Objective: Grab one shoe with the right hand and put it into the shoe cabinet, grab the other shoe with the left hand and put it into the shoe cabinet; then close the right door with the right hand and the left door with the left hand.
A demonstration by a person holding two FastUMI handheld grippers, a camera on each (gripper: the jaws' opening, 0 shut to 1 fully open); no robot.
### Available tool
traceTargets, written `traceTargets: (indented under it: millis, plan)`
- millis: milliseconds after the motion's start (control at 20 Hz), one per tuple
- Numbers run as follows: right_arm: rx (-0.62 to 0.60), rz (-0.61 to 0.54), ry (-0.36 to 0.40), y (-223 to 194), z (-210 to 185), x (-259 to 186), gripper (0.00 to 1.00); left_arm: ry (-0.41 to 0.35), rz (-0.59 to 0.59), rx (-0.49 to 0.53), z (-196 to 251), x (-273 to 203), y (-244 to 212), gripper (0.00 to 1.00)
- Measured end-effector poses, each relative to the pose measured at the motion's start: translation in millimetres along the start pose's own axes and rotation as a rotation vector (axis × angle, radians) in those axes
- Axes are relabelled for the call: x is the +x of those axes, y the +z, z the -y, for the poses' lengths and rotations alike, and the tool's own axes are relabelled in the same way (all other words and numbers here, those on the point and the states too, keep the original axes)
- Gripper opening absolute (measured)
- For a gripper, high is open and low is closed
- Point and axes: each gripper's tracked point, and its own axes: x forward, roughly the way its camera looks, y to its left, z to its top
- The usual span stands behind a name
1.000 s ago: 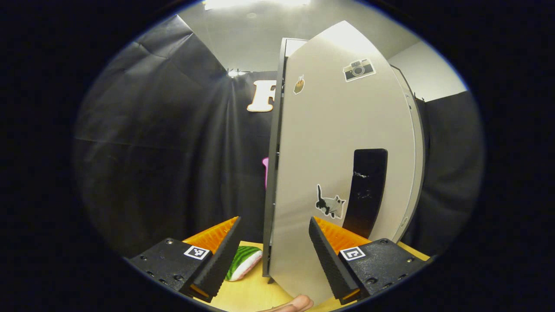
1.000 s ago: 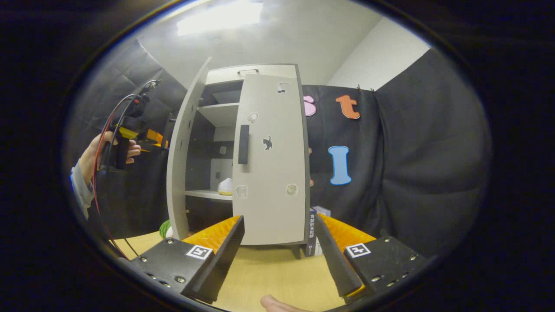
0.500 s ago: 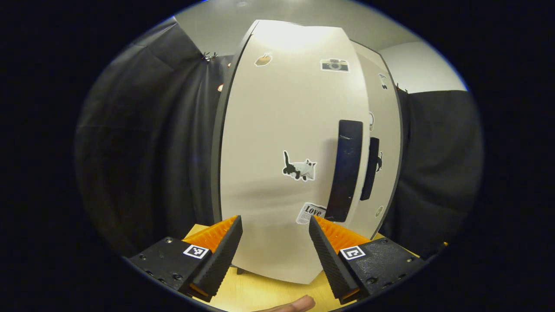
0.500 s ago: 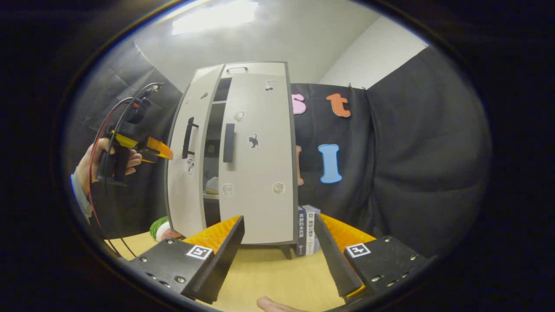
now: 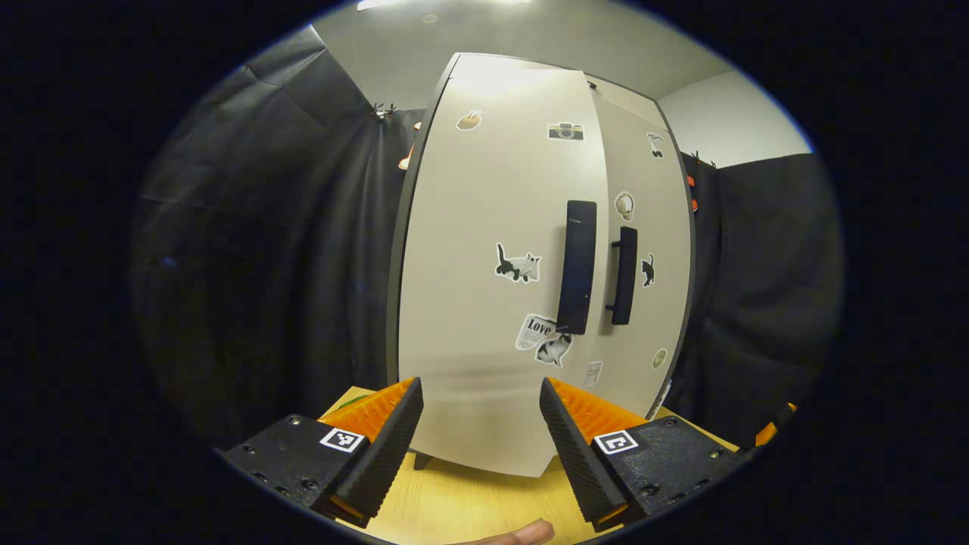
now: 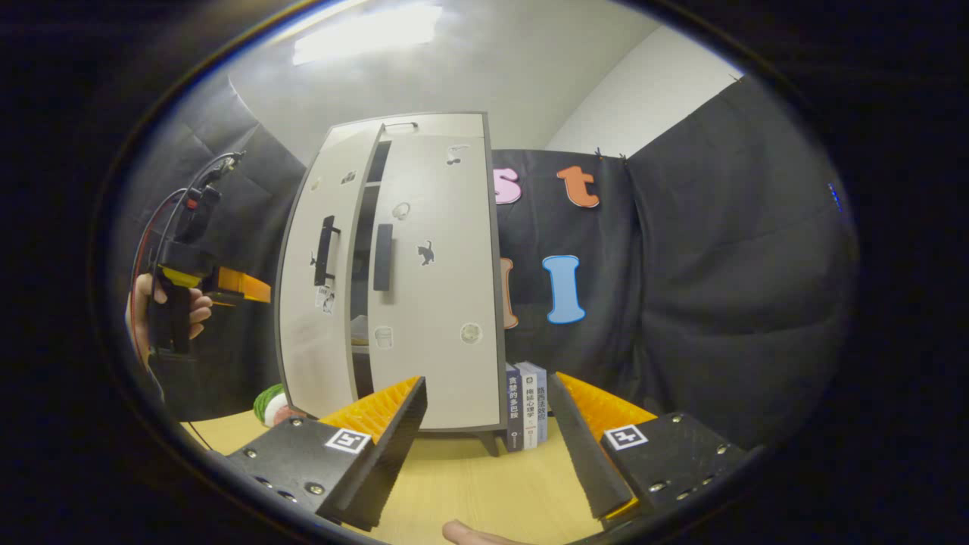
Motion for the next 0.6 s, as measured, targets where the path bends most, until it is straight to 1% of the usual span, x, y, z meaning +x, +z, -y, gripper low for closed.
traceTargets:
  millis: [50, 150, 200, 300, 350, 400, 450, 500, 600]
  plan:
    - [0.0, -0.004, -0.001, -1, 0, 1, 0.96, 0.0, -0.002, 0.007, 2, -6, -4, 0.95]
    - [0.003, -0.013, -0.004, -3, -2, 0, 0.96, 0.011, -0.007, 0.018, 2, -21, -11, 0.95]
    - [0.0, -0.014, -0.001, -2, -4, 0, 0.99, 0.018, 0.004, 0.025, 2, -29, -12, 0.95]
    - [-0.012, -0.002, 0.009, 3, -9, -2, 0.99, 0.025, 0.023, 0.032, 2, -47, -16, 0.95]
    - [-0.014, 0.003, 0.009, 4, -11, -3, 0.96, 0.023, 0.018, 0.04, 4, -55, -21, 0.95]
    - [-0.015, 0.009, 0.011, 5, -12, -5, 0.96, 0.028, 0.009, 0.048, 2, -62, -27, 0.94]
    - [-0.014, 0.012, 0.009, 6, -14, -6, 0.99, 0.032, 0.007, 0.055, 0, -70, -31, 0.95]
    - [-0.014, 0.012, 0.006, 6, -15, -6, 0.96, 0.033, 0.009, 0.057, -1, -76, -34, 0.95]
    - [-0.015, 0.006, 0.004, 5, -21, -5, 0.96, 0.037, 0.01, 0.045, -4, -87, -42, 0.95]
